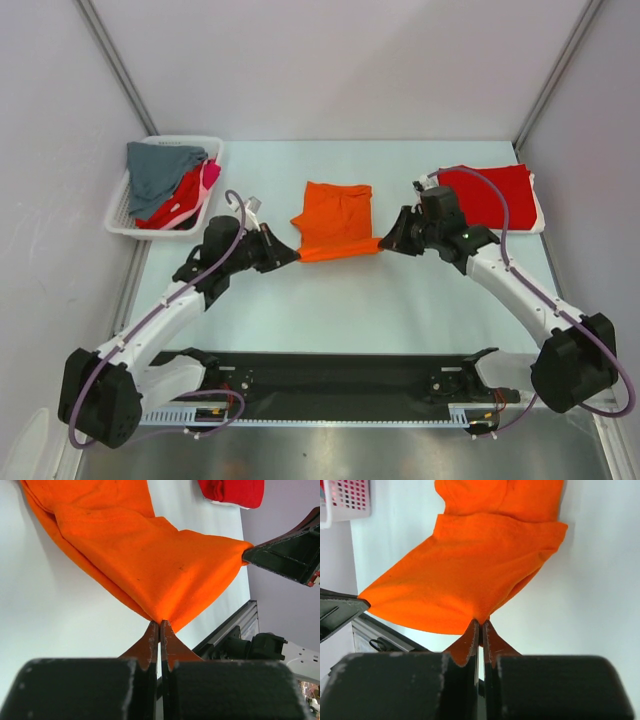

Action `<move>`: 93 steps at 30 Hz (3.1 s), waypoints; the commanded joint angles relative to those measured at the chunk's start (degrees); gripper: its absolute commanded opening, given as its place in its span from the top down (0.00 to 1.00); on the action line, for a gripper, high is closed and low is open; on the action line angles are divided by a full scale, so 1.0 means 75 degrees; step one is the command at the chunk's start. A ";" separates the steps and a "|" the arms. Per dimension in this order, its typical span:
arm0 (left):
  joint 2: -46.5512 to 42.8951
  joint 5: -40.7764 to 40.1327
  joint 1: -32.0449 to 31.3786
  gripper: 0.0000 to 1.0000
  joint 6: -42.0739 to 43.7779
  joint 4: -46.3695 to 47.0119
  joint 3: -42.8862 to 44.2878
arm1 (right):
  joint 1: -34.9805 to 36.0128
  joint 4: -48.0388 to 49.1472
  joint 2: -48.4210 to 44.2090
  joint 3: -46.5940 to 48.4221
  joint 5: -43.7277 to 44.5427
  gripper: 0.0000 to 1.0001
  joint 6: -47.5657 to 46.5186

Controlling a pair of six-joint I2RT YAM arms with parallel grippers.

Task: Fold and stack the t-shirts
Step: Fold the tshirt, then neatly place the folded tshirt to the corner

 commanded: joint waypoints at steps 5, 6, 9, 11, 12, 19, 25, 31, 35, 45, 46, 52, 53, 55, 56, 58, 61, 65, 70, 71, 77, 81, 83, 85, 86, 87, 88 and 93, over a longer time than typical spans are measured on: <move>-0.0409 0.0093 -0.0081 1.00 0.0221 -0.0576 0.0096 | -0.0040 -0.0441 -0.0293 0.0218 -0.0222 0.98 -0.0113; -0.0515 -0.0059 -0.0198 1.00 0.0209 -0.0646 -0.0010 | -0.0028 -0.0383 -0.0502 -0.0155 -0.0257 0.98 0.0050; -0.1019 -0.0412 -0.0479 1.00 0.0104 -0.0694 -0.0746 | 0.0101 -0.0148 -0.0832 -0.0801 -0.0468 0.97 0.0297; -0.1241 -0.0331 -0.0655 1.00 -0.0024 -0.0705 -0.1005 | 0.0276 -0.0066 -0.1148 -0.1375 -0.0433 0.97 0.0497; -0.1312 -0.0318 -0.0714 1.00 -0.0048 -0.0717 -0.1262 | 0.0323 -0.0043 -0.1230 -0.1551 -0.0398 0.97 0.0567; -0.1770 -0.0423 -0.0949 1.00 -0.0224 -0.0717 -0.1628 | 0.0535 -0.0019 -0.1782 -0.2057 -0.0211 0.97 0.0814; -0.0648 -0.0529 -0.0902 1.00 0.0150 -0.0951 -0.0036 | 0.0208 -0.0264 -0.1103 -0.0934 0.0001 0.98 0.0334; 0.0315 -0.0810 -0.0458 1.00 0.0315 -0.0951 0.1417 | -0.0577 -0.0242 0.0231 0.0555 -0.0069 0.98 -0.0158; 0.1449 -0.0893 0.0069 1.00 0.0397 -0.0800 0.2098 | -0.1058 -0.0125 0.1333 0.1410 -0.0420 0.98 -0.0288; 0.3526 -0.0845 0.0680 1.00 0.0151 -0.0283 0.3655 | -0.1539 0.0028 0.3701 0.3356 -0.0867 0.99 -0.0300; 0.3736 -0.0985 0.0703 1.00 0.0139 -0.0249 0.3785 | -0.1574 0.0040 0.3807 0.3473 -0.0855 0.98 -0.0288; 0.4943 -0.0846 0.0996 1.00 0.0057 -0.0260 0.4898 | -0.1762 -0.0112 0.5165 0.4785 -0.0984 0.98 -0.0253; 0.5282 -0.0857 0.1066 0.99 0.0045 -0.0214 0.5027 | -0.1774 -0.0078 0.5330 0.4915 -0.0984 0.97 -0.0241; 0.5716 -0.0904 0.1125 1.00 -0.0036 -0.0085 0.5437 | -0.1844 0.0074 0.5880 0.5393 -0.0949 0.94 -0.0136; 0.6229 -0.0846 0.1206 1.00 -0.0083 0.0009 0.5624 | -0.1937 0.0086 0.6079 0.5617 -0.0960 0.92 -0.0077; 0.6841 -0.0636 0.1300 0.97 -0.0212 -0.0014 0.6385 | -0.2020 0.0320 0.6736 0.6133 -0.1147 0.63 0.0145; 0.7990 -0.0201 0.1383 0.21 -0.0109 0.0080 0.7417 | -0.2090 0.0333 0.7310 0.6579 -0.1148 0.18 0.0193; 0.8250 -0.0458 0.1465 0.09 0.0220 0.0009 0.7724 | -0.2102 0.1057 0.7009 0.5834 -0.1147 0.18 -0.0157; 0.7969 -0.0530 0.1465 0.13 0.0548 0.0279 0.7091 | -0.2114 0.1468 0.7007 0.5315 -0.1287 0.36 -0.0522; 0.7980 -0.0471 0.1465 0.14 0.0572 0.0267 0.7056 | -0.2102 0.1597 0.7077 0.5245 -0.1532 0.37 -0.0511; 0.7980 -0.0306 0.1442 0.16 0.0654 0.0361 0.6530 | -0.1833 0.2102 0.7277 0.5092 -0.1991 0.18 -0.0710; 0.8121 -0.0237 0.1430 0.20 0.0678 0.0408 0.6376 | -0.1774 0.2126 0.7580 0.5173 -0.1828 0.22 -0.0616; 0.8226 -0.0202 0.1407 0.23 0.0678 0.0420 0.6388 | -0.1728 0.2079 0.7698 0.5267 -0.1699 0.27 -0.0627; 0.8355 -0.0190 0.1360 0.27 0.0666 0.0455 0.6411 | -0.1669 0.1927 0.7885 0.5431 -0.1594 0.33 -0.0697; 0.8390 -0.0178 0.1336 0.28 0.0655 0.0466 0.6446 | -0.1622 0.1892 0.7932 0.5489 -0.1524 0.35 -0.0733; 0.8495 -0.0178 0.1301 0.30 0.0643 0.0478 0.6481 | -0.1575 0.1787 0.8037 0.5536 -0.1465 0.37 -0.0780; 0.8554 -0.0201 0.1255 0.32 0.0620 0.0478 0.6528 | -0.1563 0.1716 0.8085 0.5595 -0.1290 0.38 -0.0826; 0.8929 -0.0306 0.1114 0.48 0.0467 0.0349 0.6798 | -0.1446 0.1517 0.8343 0.5946 -0.1136 0.50 -0.0862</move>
